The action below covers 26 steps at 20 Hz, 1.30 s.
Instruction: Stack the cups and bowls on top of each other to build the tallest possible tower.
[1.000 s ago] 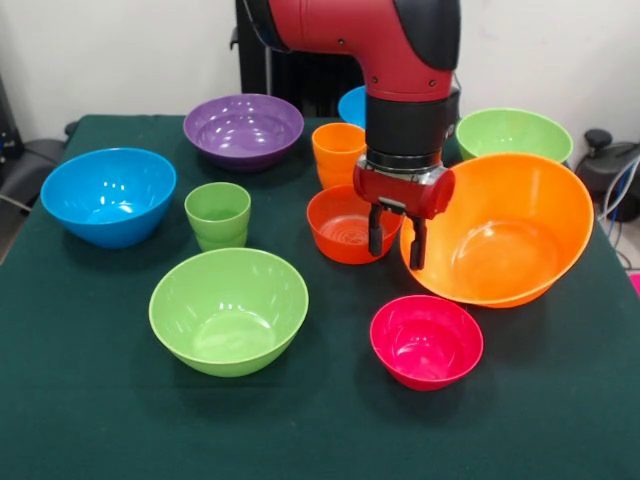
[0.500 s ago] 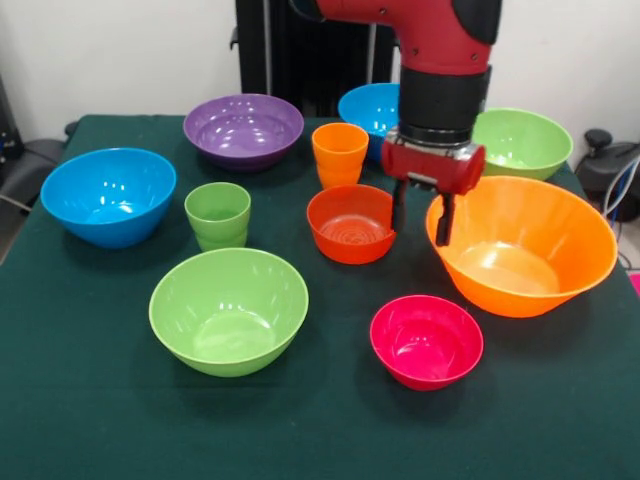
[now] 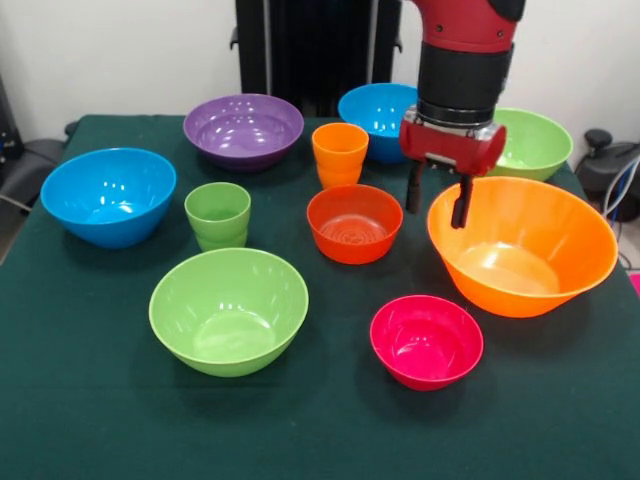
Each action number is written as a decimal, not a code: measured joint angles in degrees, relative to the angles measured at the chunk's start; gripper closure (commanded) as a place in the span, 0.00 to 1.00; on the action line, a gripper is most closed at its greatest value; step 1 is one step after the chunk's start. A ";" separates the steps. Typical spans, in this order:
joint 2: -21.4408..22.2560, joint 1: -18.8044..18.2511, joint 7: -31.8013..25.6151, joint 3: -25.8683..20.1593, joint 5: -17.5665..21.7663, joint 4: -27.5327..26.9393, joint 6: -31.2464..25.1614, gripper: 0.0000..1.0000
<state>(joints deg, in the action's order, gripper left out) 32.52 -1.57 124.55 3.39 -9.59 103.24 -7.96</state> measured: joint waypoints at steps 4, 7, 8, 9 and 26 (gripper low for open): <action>0.15 -0.27 0.00 0.92 0.02 -0.90 -0.01 0.00; 0.11 -1.27 0.00 0.83 0.01 -1.99 -0.01 0.00; 0.12 -1.78 0.00 0.77 0.01 -2.37 -0.01 0.00; 0.12 -2.17 0.00 0.70 0.01 -2.59 -0.01 0.00; -7.17 -7.98 0.00 -0.96 0.90 -6.02 0.87 0.00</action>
<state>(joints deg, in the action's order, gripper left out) 25.35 -9.54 124.55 2.42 -8.69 97.21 -7.09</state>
